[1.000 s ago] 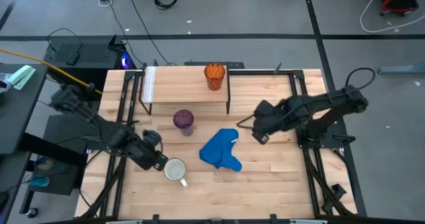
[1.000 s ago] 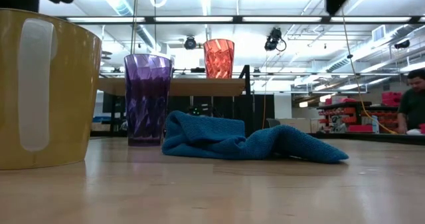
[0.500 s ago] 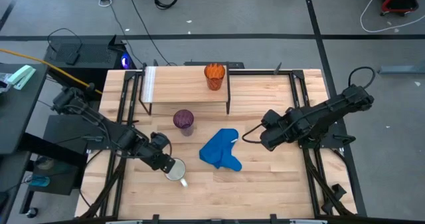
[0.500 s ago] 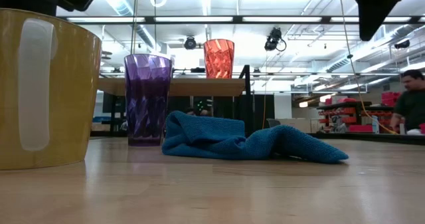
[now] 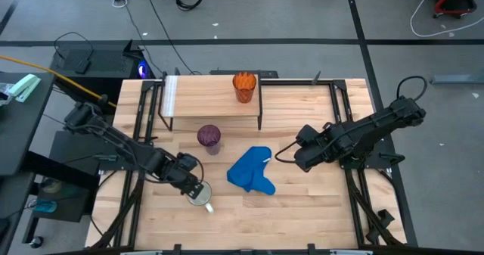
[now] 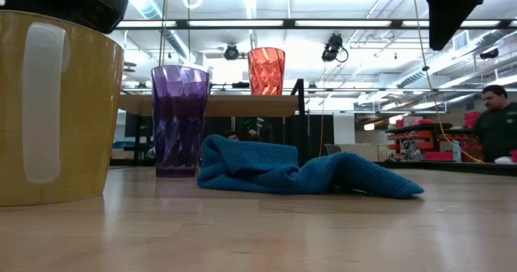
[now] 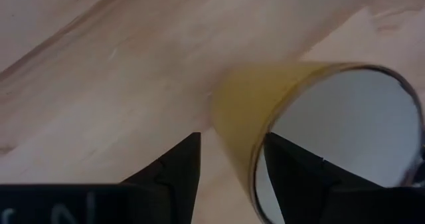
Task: Stack small to large cups/mugs on shelf
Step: Put the yellow mug on the shelf
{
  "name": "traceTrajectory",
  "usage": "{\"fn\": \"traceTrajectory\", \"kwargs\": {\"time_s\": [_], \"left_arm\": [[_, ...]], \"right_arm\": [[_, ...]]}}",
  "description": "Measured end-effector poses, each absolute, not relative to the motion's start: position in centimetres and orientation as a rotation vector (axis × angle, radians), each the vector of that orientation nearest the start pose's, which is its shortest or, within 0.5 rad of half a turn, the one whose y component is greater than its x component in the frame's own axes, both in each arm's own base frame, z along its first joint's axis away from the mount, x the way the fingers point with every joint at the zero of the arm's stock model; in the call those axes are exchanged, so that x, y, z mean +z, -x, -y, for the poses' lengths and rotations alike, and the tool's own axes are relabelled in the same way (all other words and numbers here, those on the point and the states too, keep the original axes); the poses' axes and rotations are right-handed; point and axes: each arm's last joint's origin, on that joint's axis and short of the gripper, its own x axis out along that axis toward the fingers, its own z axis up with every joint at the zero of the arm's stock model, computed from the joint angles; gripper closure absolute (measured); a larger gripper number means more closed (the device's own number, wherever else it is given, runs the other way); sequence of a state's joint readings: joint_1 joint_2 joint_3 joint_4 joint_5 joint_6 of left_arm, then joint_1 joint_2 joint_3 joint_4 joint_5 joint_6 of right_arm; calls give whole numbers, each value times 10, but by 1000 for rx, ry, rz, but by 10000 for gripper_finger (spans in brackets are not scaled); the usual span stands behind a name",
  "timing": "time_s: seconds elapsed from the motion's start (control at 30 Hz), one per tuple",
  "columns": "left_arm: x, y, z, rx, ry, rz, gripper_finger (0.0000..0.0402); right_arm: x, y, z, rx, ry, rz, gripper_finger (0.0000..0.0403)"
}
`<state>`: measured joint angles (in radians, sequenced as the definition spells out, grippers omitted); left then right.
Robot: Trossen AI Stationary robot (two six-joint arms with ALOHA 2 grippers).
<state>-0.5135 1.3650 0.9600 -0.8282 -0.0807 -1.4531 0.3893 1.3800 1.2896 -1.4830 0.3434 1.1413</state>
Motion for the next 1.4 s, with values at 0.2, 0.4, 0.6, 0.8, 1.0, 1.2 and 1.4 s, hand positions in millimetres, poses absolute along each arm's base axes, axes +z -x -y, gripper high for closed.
{"fn": "traceTrajectory", "kwargs": {"time_s": [0.2, 0.4, 0.6, 0.8, 1.0, 1.2, 1.4], "left_arm": [[227, -219, 117, 536, 889, -1179, 230], [227, -219, 117, 539, 896, -1181, 230], [227, -219, 117, 539, 897, -1181, 247], [227, -219, 118, 534, 901, -1178, 327], [227, -219, 117, 539, 898, -1180, 381], [227, -219, 117, 530, 889, -1181, 376], [253, -223, 121, 401, 888, -1164, 380]], "right_arm": [[305, -206, -74, -756, -370, -1243, 307], [305, -207, -75, -751, -376, -1237, 307], [305, -208, -75, -748, -378, -1233, 307], [305, -209, -75, -733, -368, -1234, 307], [305, -210, -75, -714, -355, -1233, 307], [305, -210, -76, -706, -355, -1228, 307], [305, -210, -76, -690, -333, -1237, 311]]}}
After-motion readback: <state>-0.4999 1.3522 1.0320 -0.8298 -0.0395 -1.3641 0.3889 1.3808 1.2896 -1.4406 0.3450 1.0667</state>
